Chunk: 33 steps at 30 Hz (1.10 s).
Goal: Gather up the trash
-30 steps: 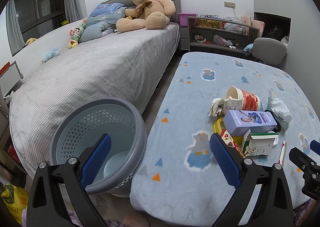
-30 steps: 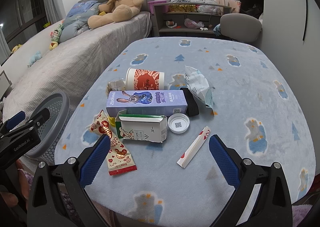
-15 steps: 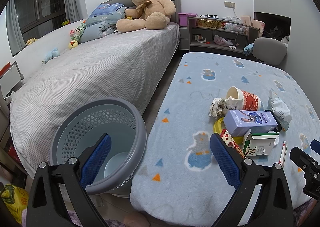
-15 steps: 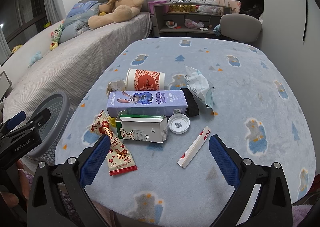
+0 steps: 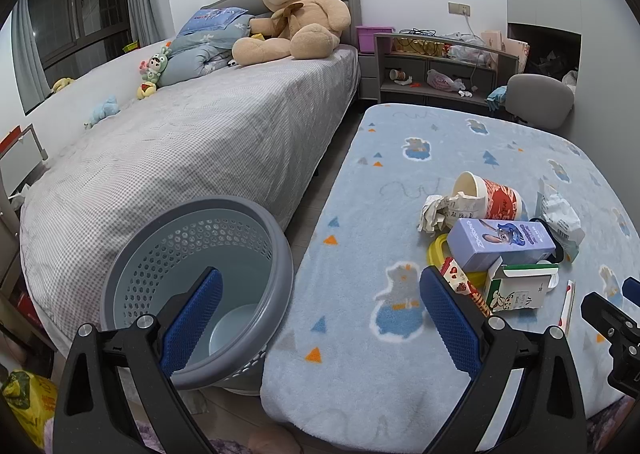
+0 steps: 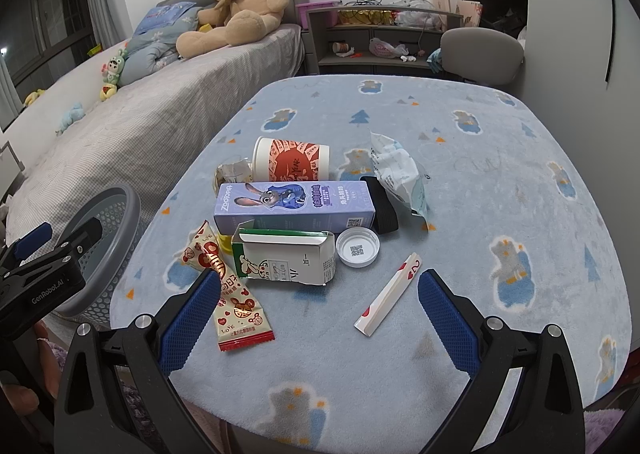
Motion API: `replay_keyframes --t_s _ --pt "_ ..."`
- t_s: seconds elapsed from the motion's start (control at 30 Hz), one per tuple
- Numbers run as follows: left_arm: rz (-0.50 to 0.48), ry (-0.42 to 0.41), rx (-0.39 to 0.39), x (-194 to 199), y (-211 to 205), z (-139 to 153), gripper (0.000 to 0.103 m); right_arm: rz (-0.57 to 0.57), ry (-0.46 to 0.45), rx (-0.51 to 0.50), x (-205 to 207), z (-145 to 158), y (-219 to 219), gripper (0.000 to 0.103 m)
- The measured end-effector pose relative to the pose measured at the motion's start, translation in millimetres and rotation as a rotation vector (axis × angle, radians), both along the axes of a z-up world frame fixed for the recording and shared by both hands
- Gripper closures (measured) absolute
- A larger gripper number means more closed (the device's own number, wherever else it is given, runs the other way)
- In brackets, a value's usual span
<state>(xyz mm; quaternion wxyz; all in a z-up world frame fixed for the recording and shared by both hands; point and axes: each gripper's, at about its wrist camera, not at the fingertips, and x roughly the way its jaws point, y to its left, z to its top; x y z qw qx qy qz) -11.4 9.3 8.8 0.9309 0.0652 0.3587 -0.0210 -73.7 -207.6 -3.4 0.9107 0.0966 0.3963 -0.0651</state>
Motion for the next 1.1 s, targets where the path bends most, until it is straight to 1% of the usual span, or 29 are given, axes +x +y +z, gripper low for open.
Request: replay_keyframes --t_s 0.4,0.6,0.7,0.87,1.1 --pt "-0.001 0.011 0.006 2.2 1.4 -3.7 0.009 -0.005 0.000 0.003 -1.6 1.3 -2.0 0.006" --pt "-0.002 0.023 0.007 5.0 0.4 -9.0 0.009 -0.026 0.009 0.009 -5.4 -3.0 -14.3 0.006" --pt "-0.005 0.038 0.004 7.0 -0.9 -11.8 0.009 -0.046 0.026 0.012 -8.3 -9.0 -22.9 0.006" --pt "-0.009 0.055 -0.003 10.2 -4.4 -15.9 0.009 -0.083 0.079 0.024 -9.7 -25.2 -37.5 0.006" --pt "-0.027 0.106 0.014 13.8 -16.5 -28.8 0.009 -0.124 0.158 0.031 -3.1 -47.7 -49.1 0.006"
